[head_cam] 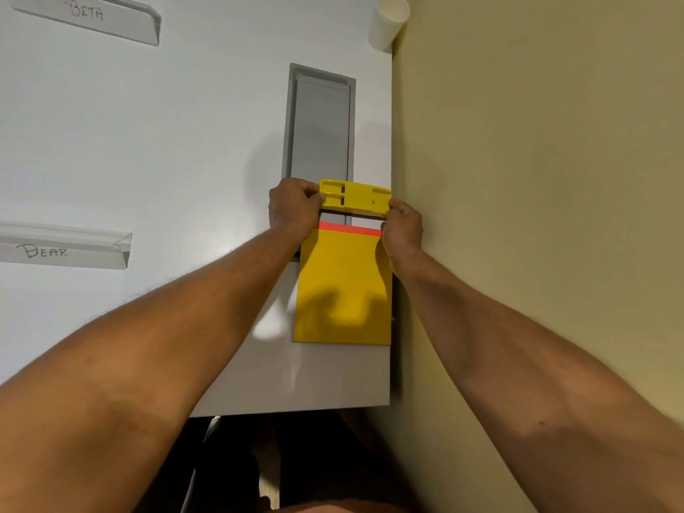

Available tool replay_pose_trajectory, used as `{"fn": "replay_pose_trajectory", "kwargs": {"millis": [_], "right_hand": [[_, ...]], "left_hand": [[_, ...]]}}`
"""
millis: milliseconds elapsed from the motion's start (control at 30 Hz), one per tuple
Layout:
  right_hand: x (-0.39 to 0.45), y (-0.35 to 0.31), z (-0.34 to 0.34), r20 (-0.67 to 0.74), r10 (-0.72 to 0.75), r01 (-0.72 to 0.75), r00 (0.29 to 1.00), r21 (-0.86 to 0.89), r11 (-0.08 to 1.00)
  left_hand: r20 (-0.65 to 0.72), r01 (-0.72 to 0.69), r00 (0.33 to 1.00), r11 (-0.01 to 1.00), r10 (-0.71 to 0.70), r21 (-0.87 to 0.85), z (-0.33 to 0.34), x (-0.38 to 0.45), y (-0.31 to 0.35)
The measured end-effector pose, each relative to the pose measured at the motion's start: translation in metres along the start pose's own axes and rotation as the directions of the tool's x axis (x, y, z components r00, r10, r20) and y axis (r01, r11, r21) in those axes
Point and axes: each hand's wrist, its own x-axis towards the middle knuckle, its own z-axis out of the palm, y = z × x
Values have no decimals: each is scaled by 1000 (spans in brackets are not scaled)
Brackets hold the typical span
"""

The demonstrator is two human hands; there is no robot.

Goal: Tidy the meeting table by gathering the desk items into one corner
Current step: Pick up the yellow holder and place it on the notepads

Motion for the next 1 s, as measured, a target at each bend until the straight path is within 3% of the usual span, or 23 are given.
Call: {"fn": "replay_pose_trajectory", "kwargs": {"millis": [267, 633, 833, 1000], "right_hand": [[-5, 7, -1, 7, -137, 136, 991, -203, 970], [-6, 11, -8, -4, -191, 187, 982, -202, 962], [-42, 3, -5, -192, -211, 192, 958, -113, 975], [-115, 17, 11, 18, -450, 443, 893, -220, 869]], "left_hand": [[29, -43, 999, 999, 43, -2, 1, -2, 2], [18, -45, 999, 999, 44, 22, -6, -10, -3], [-51, -104, 993, 993, 107, 56, -41, -39, -6], [50, -232, 973, 943, 227, 237, -81, -92, -10]]}}
